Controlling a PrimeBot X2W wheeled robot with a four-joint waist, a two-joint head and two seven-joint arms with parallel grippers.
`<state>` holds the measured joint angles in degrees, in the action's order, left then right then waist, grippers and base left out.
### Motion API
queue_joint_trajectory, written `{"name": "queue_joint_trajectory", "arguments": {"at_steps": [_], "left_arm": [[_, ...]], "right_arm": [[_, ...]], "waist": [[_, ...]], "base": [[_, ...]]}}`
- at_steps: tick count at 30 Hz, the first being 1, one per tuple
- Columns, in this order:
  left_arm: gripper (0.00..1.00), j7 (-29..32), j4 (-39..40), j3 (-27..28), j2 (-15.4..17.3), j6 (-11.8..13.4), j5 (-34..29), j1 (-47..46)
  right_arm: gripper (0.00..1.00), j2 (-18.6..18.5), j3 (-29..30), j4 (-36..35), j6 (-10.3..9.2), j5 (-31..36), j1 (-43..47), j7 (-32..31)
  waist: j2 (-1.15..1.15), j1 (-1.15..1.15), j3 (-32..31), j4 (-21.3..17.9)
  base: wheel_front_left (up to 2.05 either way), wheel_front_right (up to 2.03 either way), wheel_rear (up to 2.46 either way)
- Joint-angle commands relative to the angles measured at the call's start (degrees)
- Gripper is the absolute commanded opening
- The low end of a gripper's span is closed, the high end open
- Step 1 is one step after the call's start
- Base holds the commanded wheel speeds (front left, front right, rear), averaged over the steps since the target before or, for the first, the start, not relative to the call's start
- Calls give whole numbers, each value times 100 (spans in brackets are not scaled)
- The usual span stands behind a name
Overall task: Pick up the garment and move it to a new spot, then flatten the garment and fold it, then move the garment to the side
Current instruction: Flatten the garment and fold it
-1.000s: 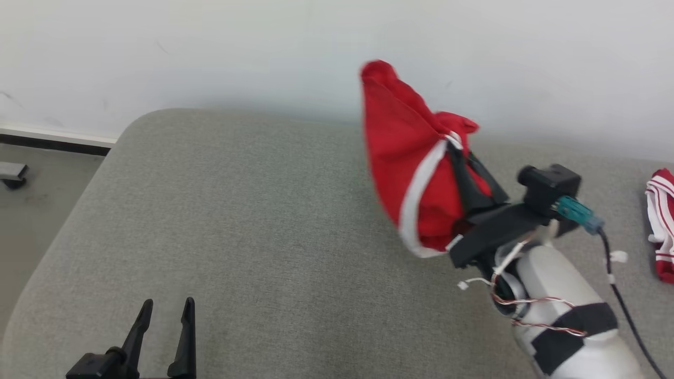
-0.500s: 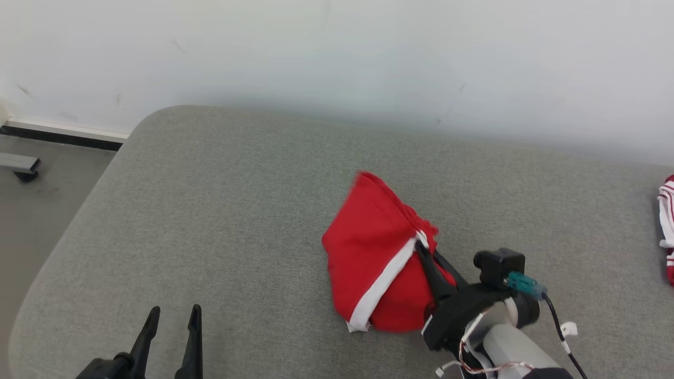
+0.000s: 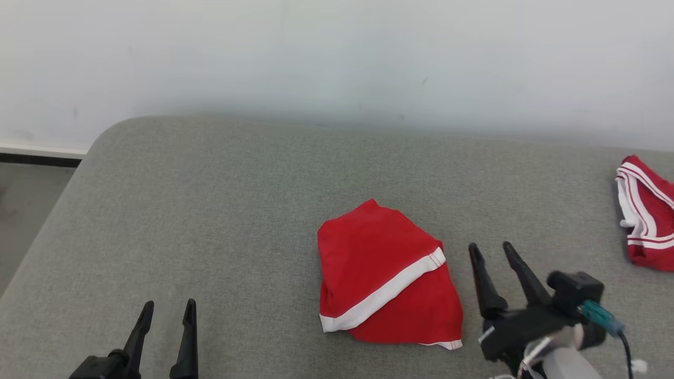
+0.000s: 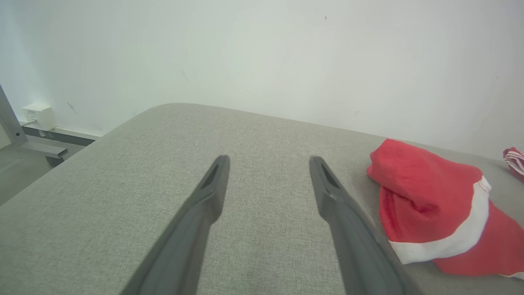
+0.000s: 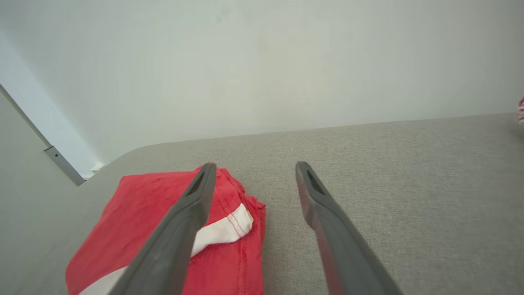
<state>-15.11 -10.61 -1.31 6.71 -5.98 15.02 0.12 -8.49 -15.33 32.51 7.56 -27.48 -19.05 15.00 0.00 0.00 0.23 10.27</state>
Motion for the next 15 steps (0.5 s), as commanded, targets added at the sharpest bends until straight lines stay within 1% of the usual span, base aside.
{"name": "queue_joint_trajectory", "arguments": {"at_steps": [1,5,9,12,15], "left_arm": [[100,-3,45,30,5,33,-43,37],[100,-3,124,69,2,56,-104,121],[100,-3,194,124,4,83,-157,170],[100,-3,276,169,-15,111,-202,237],[100,-3,339,200,-31,136,-237,307]], "right_arm": [[100,-60,150,-273,-17,130,288,21],[100,-100,568,-1012,-17,354,960,20],[100,-35,935,-1617,-17,563,1607,11],[100,37,1073,-1900,-17,754,1960,11],[100,96,1112,-2027,-17,828,2123,11]], "waist": [[0,0,-97,-118],[0,0,-156,-204],[0,0,-188,-255],[0,0,-193,-313],[0,0,-194,-367]], "base": [[0,0,0],[0,0,0],[0,0,0],[0,0,0],[0,0,0]]}}
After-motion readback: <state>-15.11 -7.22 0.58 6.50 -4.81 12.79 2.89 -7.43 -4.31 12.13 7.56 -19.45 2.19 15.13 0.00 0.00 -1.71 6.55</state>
